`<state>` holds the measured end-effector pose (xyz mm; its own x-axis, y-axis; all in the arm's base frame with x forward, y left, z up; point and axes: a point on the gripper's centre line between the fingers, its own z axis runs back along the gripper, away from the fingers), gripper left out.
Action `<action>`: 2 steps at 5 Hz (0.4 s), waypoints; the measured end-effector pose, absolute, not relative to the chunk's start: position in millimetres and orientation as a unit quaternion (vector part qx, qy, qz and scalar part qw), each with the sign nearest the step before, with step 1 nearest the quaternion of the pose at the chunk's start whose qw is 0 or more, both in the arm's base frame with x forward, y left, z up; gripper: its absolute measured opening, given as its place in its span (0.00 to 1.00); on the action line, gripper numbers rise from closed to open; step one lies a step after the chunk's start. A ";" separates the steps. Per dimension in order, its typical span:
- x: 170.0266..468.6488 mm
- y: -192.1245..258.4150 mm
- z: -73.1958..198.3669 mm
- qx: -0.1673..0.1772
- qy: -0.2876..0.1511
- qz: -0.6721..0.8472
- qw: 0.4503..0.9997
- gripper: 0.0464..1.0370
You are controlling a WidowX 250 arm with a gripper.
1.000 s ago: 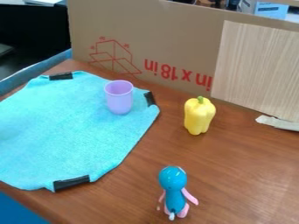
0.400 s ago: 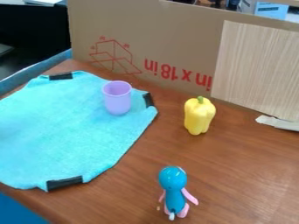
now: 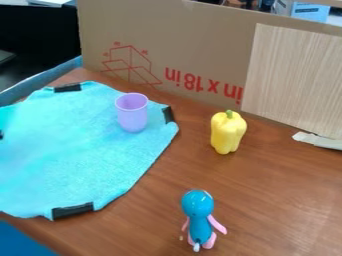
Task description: Fold the cloth from bottom left to top right
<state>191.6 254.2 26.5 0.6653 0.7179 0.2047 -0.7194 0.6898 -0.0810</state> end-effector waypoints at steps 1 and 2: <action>212.2 239.8 44.1 0.000 -0.132 0.395 0.909 0.02; 232.5 220.1 58.7 -0.006 -0.147 0.407 0.902 0.02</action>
<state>232.5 220.1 58.7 0.6263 0.7351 0.2597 -0.7314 0.6693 -0.1305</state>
